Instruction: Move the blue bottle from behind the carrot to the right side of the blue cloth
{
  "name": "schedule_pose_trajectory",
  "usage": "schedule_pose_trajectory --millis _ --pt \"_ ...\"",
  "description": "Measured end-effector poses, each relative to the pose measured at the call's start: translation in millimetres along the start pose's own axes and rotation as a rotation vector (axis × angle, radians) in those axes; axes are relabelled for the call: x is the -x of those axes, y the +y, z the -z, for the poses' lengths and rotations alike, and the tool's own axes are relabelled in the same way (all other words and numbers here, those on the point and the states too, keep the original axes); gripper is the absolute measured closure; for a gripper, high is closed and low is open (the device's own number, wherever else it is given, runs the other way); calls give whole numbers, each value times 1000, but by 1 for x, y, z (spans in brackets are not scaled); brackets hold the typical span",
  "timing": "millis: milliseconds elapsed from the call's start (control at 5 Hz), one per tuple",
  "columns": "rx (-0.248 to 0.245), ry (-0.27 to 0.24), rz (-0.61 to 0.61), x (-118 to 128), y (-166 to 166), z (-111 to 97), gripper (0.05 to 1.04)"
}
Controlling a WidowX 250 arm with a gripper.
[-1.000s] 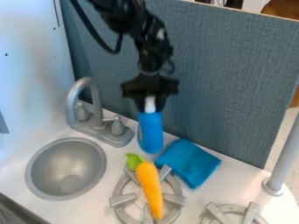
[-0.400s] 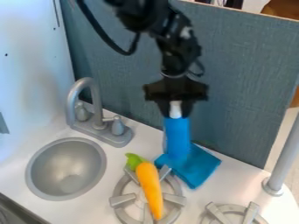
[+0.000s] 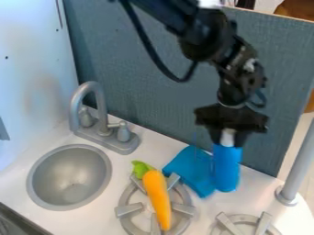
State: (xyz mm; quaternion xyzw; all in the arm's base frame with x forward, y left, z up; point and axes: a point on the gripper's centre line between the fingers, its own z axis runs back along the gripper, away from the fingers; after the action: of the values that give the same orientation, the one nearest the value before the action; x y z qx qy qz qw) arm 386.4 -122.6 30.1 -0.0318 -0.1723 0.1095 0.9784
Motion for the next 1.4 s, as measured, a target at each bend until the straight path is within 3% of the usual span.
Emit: schedule_pose_trajectory --millis 400,800,1000,1200,1400 --pt "-9 3 59 8 -30 31 555" --pt "2 -14 82 9 -47 44 555" --pt "0 -18 81 8 -48 47 484" --pt "-8 -39 72 4 -47 46 181" --pt "-9 -40 61 6 -45 48 74"
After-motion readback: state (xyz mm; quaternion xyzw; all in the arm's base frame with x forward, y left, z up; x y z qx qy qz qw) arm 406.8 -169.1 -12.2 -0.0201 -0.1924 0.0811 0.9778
